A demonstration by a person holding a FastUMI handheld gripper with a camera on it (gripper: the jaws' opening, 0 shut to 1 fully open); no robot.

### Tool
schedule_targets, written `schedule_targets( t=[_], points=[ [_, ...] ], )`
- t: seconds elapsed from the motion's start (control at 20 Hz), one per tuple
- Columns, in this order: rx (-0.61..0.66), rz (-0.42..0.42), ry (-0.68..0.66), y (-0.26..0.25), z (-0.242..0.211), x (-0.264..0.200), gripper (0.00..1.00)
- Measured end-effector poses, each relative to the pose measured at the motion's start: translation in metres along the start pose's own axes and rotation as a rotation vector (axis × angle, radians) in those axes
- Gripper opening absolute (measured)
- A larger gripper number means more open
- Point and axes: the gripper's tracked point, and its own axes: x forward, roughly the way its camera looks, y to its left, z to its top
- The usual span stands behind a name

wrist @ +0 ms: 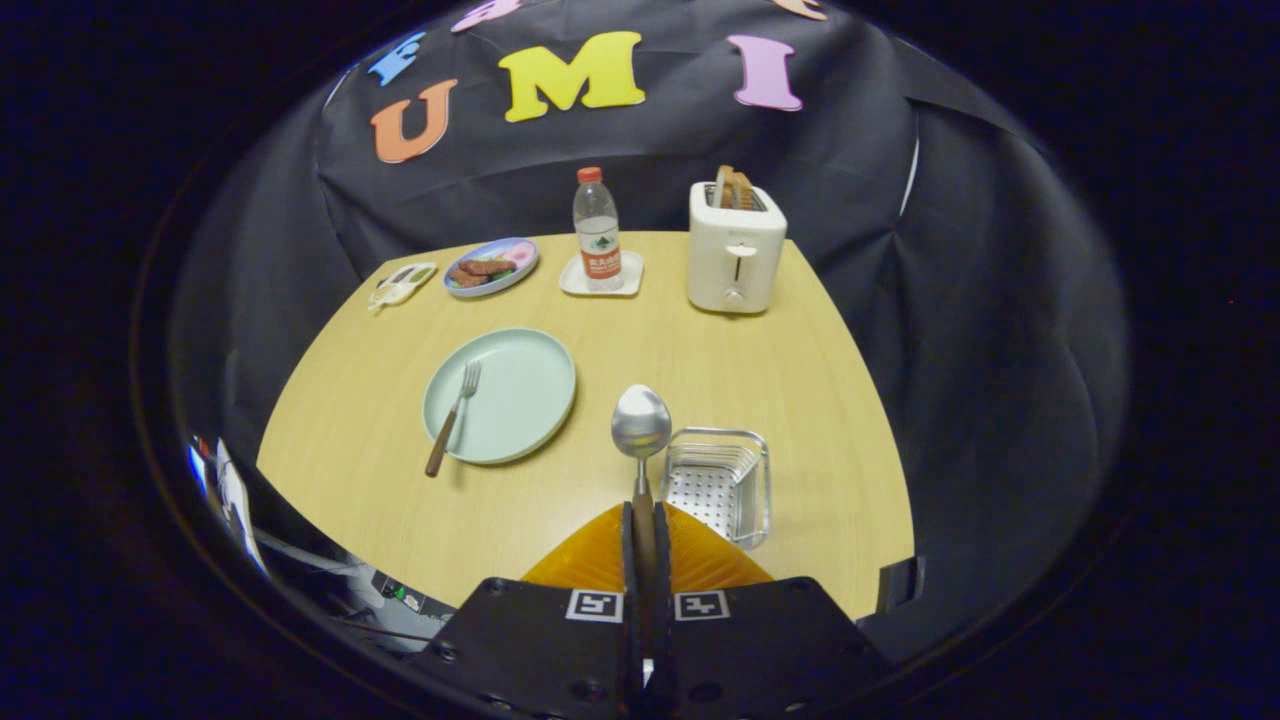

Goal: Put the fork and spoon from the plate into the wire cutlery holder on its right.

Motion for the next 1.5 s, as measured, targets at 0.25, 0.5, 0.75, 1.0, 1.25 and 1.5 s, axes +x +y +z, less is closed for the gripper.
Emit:
schedule_targets(
  t=[0.25,0.5,0.75,1.0,1.25,1.5],
  points=[
    [0.036,-0.025,0.038,-0.027,-0.026,-0.009,0.04],
    [0.059,-0.002,0.133,-0.028,-0.034,-0.005,0.04],
    [0.082,-0.027,0.171,-0.032,-0.017,0.0,0.05],
    [0.086,-0.04,0.167,-0.029,0.006,0.005,0.08],
    [0.057,-0.051,0.123,-0.019,0.026,0.004,0.11],
    [0.027,-0.006,0.108,0.015,0.031,0.014,0.27]
  ],
)
